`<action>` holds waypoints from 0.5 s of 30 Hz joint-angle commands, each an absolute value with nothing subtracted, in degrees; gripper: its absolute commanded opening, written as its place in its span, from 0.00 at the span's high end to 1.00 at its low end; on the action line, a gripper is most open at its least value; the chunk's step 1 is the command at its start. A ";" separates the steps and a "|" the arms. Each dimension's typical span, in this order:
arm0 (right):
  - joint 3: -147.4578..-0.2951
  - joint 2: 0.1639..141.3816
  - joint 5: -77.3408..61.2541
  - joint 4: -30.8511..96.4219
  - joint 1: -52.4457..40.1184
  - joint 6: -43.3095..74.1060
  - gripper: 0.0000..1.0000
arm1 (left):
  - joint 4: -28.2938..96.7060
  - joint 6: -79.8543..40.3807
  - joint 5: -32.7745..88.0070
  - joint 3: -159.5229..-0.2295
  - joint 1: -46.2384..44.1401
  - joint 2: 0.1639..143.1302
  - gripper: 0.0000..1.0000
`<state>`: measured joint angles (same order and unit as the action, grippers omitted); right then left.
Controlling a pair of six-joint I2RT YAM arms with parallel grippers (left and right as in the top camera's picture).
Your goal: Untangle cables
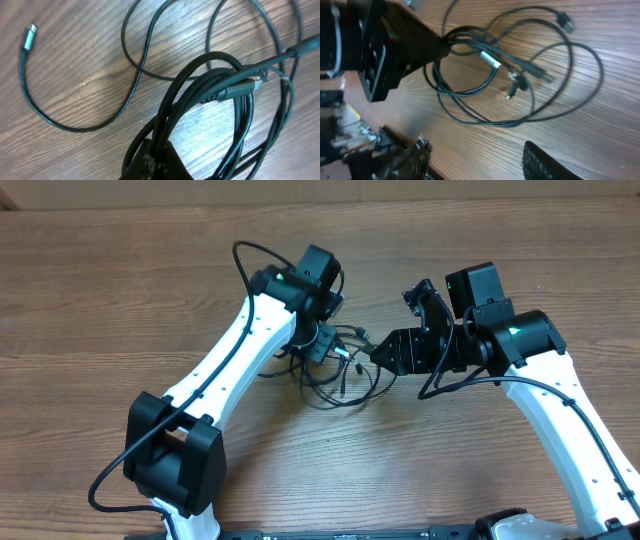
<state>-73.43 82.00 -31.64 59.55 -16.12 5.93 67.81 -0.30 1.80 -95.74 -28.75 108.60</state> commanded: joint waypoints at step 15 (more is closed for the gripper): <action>-73.06 81.45 -34.63 58.81 -16.08 5.87 0.43 | 70.11 4.49 10.66 -107.15 -27.90 100.29 0.96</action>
<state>-73.43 82.00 -33.76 59.46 -16.12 5.39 70.15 3.40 8.62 -104.86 -28.71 104.38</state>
